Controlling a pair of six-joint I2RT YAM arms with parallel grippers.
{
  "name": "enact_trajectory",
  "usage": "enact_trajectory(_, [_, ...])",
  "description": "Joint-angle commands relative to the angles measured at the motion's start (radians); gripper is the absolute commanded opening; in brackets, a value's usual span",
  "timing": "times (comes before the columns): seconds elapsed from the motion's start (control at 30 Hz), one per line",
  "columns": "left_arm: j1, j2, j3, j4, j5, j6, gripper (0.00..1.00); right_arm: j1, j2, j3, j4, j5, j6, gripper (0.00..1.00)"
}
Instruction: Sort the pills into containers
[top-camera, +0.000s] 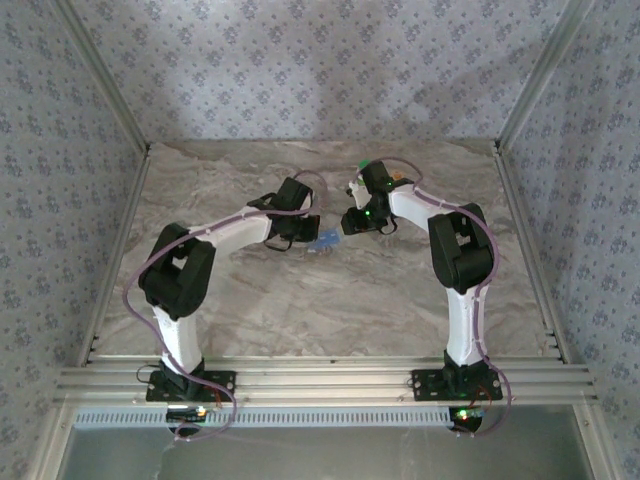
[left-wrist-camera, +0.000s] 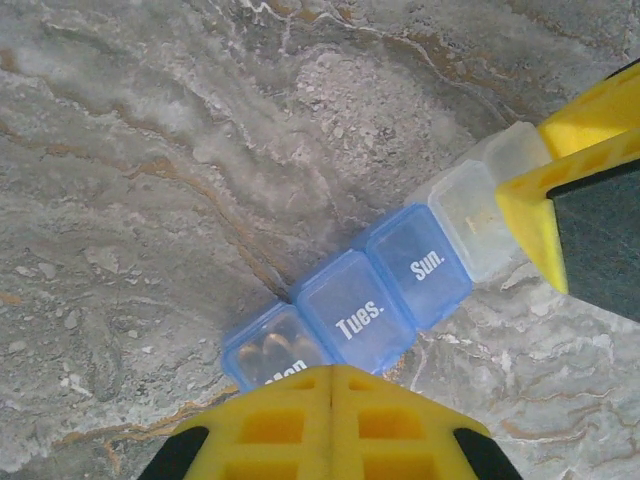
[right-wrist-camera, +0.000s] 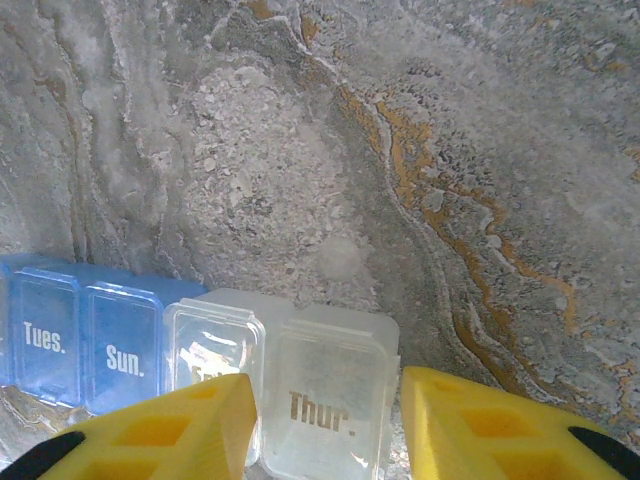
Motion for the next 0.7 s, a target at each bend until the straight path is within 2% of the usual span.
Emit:
enact_trajectory(0.0, [-0.005, -0.021, 0.014, -0.024, -0.002, 0.018, 0.00, 0.015, 0.055, -0.024, -0.057, 0.035, -0.010, 0.45])
enact_trajectory(0.3, [-0.012, 0.075, -0.034, 0.021, 0.028, -0.015, 0.00, 0.014, 0.060, -0.019, -0.061, 0.032, -0.015, 0.45])
enact_trajectory(0.47, [-0.009, 0.138, -0.062, 0.039, 0.000, -0.015, 0.00, 0.011, 0.065, -0.020, -0.065, 0.030, -0.019, 0.45])
enact_trajectory(0.53, [-0.003, 0.137, -0.065, 0.025, -0.027, -0.014, 0.00, 0.011, 0.065, -0.019, -0.067, 0.030, -0.019, 0.45])
enact_trajectory(0.67, [0.008, 0.078, -0.068, 0.034, -0.009, -0.007, 0.00, 0.010, 0.059, -0.021, -0.061, 0.022, -0.018, 0.45])
